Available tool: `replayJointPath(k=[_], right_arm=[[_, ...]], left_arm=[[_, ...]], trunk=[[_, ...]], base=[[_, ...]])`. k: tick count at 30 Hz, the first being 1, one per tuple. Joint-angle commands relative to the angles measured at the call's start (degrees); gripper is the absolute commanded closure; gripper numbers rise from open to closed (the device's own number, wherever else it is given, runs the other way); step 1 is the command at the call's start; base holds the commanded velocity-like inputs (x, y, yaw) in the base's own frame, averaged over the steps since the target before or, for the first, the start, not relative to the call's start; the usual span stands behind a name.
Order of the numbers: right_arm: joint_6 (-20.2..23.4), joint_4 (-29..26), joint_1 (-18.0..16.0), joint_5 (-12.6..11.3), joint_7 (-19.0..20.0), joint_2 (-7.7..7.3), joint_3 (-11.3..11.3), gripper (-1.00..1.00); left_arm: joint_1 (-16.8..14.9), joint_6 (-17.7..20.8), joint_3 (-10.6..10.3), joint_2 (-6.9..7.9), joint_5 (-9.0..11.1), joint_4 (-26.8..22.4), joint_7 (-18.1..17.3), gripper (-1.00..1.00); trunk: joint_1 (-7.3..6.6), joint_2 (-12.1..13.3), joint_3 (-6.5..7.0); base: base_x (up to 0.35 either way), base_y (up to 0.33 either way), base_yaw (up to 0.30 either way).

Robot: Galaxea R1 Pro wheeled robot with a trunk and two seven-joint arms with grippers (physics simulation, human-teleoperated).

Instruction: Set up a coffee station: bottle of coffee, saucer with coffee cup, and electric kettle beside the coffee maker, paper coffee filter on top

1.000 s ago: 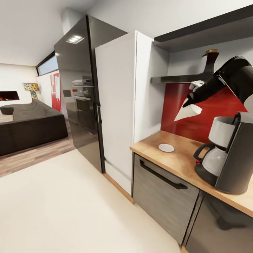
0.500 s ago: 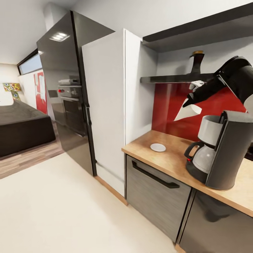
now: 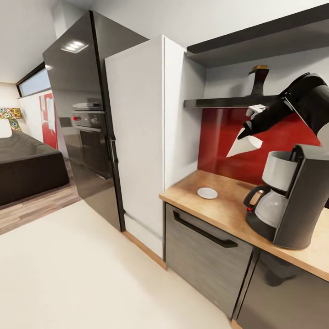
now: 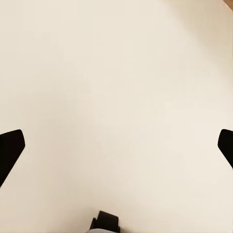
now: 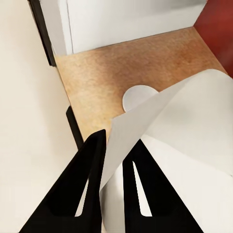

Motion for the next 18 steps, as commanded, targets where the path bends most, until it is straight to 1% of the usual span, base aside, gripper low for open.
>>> replayJointPath(k=[1, 3, 6, 15, 18], right_arm=[[0.35, -0.10, -0.06, 0.55, 0.40, 0.01, 0.05, 1.00], [0.37, -0.20, -0.05, 0.57, 0.40, 0.05, 0.03, 1.00], [0.37, -0.44, -0.05, 0.58, 0.40, 0.07, 0.02, 1.00], [0.39, -0.55, -0.07, 0.55, 0.41, 0.08, 0.01, 1.00], [0.39, -0.55, -0.09, 0.59, 0.40, 0.08, 0.01, 1.00]], left_arm=[[0.00, -0.06, -0.03, -0.02, 0.57, -0.05, -0.01, -1.00], [-0.02, -0.06, -0.02, -0.02, 0.57, -0.01, -0.01, -1.00], [-0.03, -0.06, -0.02, -0.02, 0.57, -0.05, -0.01, -1.00], [-0.01, -0.06, -0.02, -0.01, 0.57, -0.05, -0.01, -1.00], [-0.01, -0.06, -0.02, -0.01, 0.57, -0.01, -0.01, -1.00]], trunk=[[0.03, -0.04, -0.06], [0.03, -0.04, -0.06], [0.03, -0.04, -0.06], [0.03, -0.04, -0.06], [0.03, -0.04, -0.06]], base=[[0.204, 0.244, -0.001], [0.210, 0.239, -0.005], [0.119, 0.132, -0.094], [0.020, 0.022, -0.223], [0.034, 0.035, -0.144]])
